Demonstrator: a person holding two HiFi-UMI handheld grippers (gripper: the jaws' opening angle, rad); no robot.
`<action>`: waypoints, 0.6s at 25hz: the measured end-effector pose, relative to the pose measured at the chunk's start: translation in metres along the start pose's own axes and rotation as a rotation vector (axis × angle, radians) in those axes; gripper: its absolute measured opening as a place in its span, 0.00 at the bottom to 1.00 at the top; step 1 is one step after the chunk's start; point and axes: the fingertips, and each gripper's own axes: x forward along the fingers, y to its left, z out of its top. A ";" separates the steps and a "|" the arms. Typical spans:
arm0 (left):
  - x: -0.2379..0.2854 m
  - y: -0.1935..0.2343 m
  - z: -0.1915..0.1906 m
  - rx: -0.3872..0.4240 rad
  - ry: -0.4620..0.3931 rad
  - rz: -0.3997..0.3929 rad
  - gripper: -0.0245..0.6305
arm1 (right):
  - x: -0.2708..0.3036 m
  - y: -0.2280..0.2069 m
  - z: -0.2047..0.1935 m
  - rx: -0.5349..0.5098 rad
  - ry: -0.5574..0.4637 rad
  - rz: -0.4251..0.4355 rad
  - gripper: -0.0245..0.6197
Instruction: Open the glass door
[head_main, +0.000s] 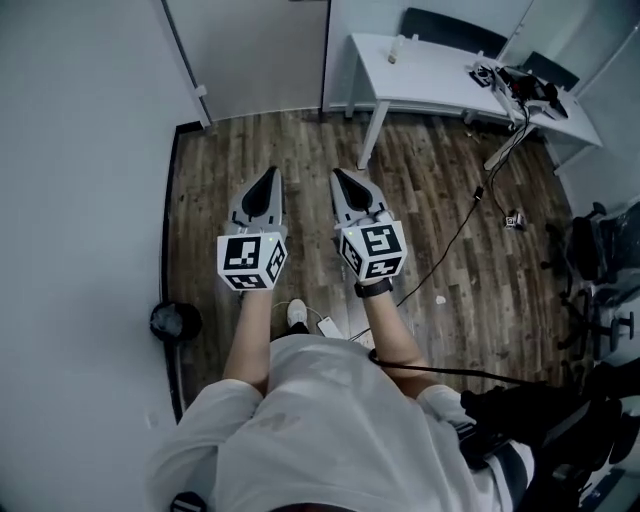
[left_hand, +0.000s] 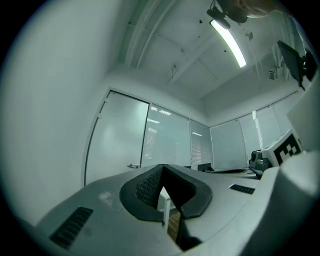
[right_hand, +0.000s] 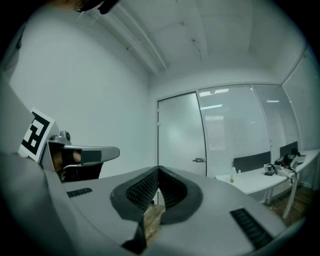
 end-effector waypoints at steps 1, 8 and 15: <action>0.010 0.013 -0.002 0.005 0.001 -0.005 0.04 | 0.020 0.002 0.000 -0.003 0.006 0.008 0.04; 0.064 0.106 -0.010 0.008 -0.006 -0.046 0.04 | 0.136 0.026 -0.013 0.019 0.021 0.072 0.04; 0.132 0.133 -0.038 -0.053 0.032 -0.045 0.04 | 0.183 -0.020 -0.017 0.023 0.037 0.029 0.04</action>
